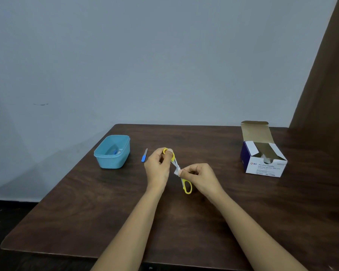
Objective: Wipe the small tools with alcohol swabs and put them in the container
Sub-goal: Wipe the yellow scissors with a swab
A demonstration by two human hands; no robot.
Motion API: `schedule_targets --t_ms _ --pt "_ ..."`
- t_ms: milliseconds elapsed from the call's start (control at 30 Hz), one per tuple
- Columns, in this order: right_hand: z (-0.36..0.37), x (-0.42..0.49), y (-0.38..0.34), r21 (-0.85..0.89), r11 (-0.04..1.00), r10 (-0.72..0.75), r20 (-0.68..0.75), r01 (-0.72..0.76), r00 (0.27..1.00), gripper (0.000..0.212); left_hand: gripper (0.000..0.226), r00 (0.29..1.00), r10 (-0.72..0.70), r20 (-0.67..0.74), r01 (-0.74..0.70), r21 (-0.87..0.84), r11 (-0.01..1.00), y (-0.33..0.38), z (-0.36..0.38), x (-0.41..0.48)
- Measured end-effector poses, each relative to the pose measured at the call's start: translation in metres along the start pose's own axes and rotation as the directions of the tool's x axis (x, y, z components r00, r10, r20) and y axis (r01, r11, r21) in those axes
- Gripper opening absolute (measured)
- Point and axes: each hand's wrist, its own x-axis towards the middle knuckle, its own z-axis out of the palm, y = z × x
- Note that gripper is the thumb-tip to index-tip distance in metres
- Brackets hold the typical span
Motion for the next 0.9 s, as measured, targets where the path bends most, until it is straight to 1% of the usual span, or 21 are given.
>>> schedule_targets --t_ms 133,200,267,367,533,633,733,900 --pt "-0.006 -0.005 -0.002 0.091 0.991 0.095 0.050 -0.099 0.994 0.013 0.016 1.000 -0.013 0.017 0.013 -0.009 1.000 0.001 0.000 0.001" --pt "-0.008 -0.006 -0.002 0.147 0.980 0.129 0.048 -0.134 0.991 0.012 0.015 0.999 -0.036 0.039 0.038 -0.041 0.998 0.003 0.001 0.000" --pt "-0.007 -0.007 -0.001 0.191 0.973 0.126 0.016 -0.127 0.992 0.012 0.012 0.997 -0.063 0.049 0.067 -0.084 0.994 0.005 0.001 -0.001" --pt "-0.003 -0.006 -0.002 0.226 0.972 0.087 -0.061 -0.072 0.994 0.011 0.011 0.996 -0.074 0.059 0.081 -0.130 0.988 0.005 0.002 -0.003" --pt "0.001 -0.004 -0.001 0.180 0.984 0.025 -0.143 0.001 0.989 0.011 0.011 0.995 -0.062 0.080 0.071 -0.124 0.990 0.006 0.005 -0.009" --pt "-0.001 -0.002 -0.001 0.164 0.985 -0.015 -0.192 0.048 0.981 0.012 0.011 0.992 -0.009 0.126 0.021 -0.092 0.996 0.005 0.010 -0.015" --pt "-0.005 0.001 -0.002 0.156 0.987 -0.002 -0.200 0.034 0.980 0.015 0.009 0.991 -0.006 0.132 0.021 -0.115 0.993 0.007 0.010 -0.015" --pt "-0.008 0.001 -0.004 0.186 0.980 0.088 -0.119 -0.064 0.989 0.010 0.011 0.991 0.012 0.133 0.006 -0.137 0.990 0.006 0.004 -0.009"
